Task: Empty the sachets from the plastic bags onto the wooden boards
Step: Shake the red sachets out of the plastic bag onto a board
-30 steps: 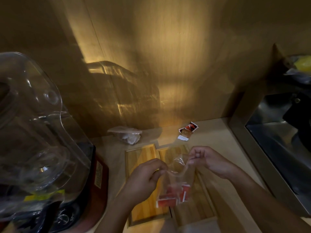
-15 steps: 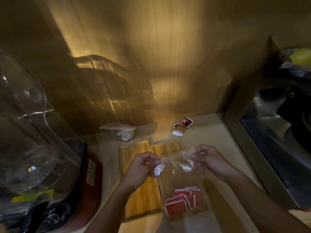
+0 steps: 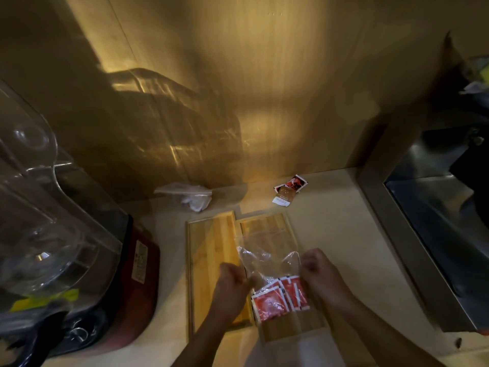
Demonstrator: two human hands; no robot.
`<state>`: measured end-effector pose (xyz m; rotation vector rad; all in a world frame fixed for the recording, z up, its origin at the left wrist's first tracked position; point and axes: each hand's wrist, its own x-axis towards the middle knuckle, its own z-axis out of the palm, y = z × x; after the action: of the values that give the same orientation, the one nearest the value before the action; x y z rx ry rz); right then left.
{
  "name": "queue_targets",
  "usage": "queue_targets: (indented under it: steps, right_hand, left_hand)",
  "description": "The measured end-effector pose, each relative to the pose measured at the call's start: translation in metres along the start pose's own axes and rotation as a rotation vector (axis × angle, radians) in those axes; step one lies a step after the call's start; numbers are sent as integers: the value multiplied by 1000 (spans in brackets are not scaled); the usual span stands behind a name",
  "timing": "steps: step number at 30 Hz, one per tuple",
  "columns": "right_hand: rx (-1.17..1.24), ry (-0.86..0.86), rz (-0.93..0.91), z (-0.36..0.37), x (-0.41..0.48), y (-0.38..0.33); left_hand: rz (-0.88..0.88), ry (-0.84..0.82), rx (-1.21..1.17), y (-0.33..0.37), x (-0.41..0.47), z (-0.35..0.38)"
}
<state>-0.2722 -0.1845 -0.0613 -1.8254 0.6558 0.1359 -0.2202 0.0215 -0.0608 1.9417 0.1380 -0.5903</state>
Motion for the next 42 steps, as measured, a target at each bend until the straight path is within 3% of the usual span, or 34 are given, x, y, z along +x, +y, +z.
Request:
queue_targets:
  steps: [3, 6, 9, 11, 14, 16, 24, 29, 36, 42]
  right_hand:
    - [-127, -105, -74, 4, -22, 22]
    - [-464, -156, -257, 6, -30, 33]
    - [-710, -103, -396, 10, -30, 38]
    - [-777, -46, -407, 11, -28, 35]
    - [-856, 92, -577, 13, -26, 25]
    - [-799, 117, -638, 13, -24, 19]
    - [-419, 29, -445, 4, -16, -3]
    - [-194, -11, -268, 6, -19, 2]
    - [66, 40, -291, -6, -9, -37]
    - [95, 21, -328, -16, -9, -58]
  left_hand:
    - [13, -161, 187, -17, -28, 9]
    - [117, -98, 417, -24, -45, 23]
    - [210, 31, 527, -19, -48, 30]
    - [261, 40, 549, -18, -45, 30]
    - [270, 51, 492, -16, -43, 26]
    - [252, 87, 452, -11, -40, 23]
    - [287, 175, 342, 13, -32, 12]
    - [58, 77, 158, 9, -37, 13]
    - [276, 140, -17, 59, -33, -9]
    - [292, 109, 40, 76, -29, -21]
